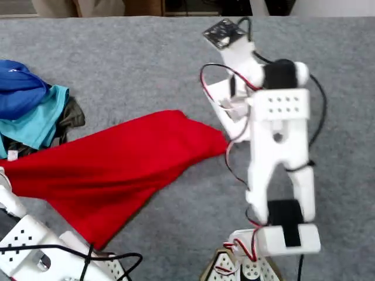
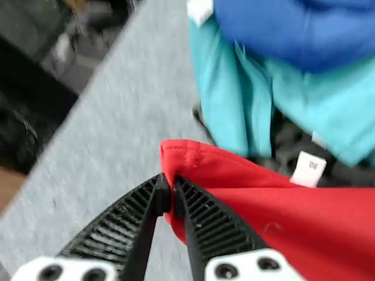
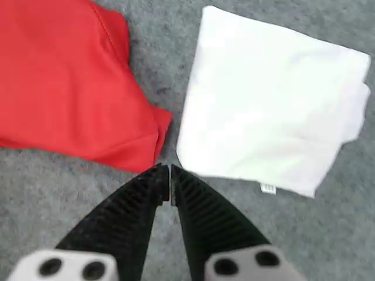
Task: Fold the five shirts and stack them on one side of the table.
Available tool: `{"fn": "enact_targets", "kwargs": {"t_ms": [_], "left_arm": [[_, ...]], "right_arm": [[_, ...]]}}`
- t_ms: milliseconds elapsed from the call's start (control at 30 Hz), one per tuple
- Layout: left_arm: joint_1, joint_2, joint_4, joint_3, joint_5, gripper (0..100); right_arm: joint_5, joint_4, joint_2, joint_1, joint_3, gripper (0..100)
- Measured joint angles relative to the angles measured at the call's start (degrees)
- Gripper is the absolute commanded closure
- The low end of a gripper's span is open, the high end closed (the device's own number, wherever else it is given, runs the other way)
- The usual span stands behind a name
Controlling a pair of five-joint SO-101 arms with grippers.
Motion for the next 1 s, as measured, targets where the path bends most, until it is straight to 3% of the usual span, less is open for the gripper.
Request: {"fn": "enact_targets", "kwargs": {"t_ms": [200, 400, 467, 567, 733, 1000], "left_arm": [[4.57, 0.00, -2.64, 0.53, -0.53, 98], [6.42, 0.00, 0.09, 3.52, -0.53, 98], [6.86, 0.00, 0.70, 5.19, -0.53, 98], [6.95, 0.00, 2.99, 7.21, -0.62, 98], [7.30, 0.00, 7.74, 7.74, 0.88, 98], [8.35, 0.00, 9.41, 7.65, 4.31, 98]], "right_arm": [[-0.62, -7.74, 11.43, -6.77, 0.00, 97.2], [-4.31, -13.54, 24.79, -9.49, 0.00, 76.9], [-5.01, -13.98, 28.13, -10.02, 0.00, 74.2], [-5.36, -14.15, 32.88, -10.37, 0.00, 78.5], [-5.54, -10.64, 39.91, -10.37, -6.07, 99.8], [-5.54, 1.93, 43.52, -6.68, -13.19, 99.7]]}}
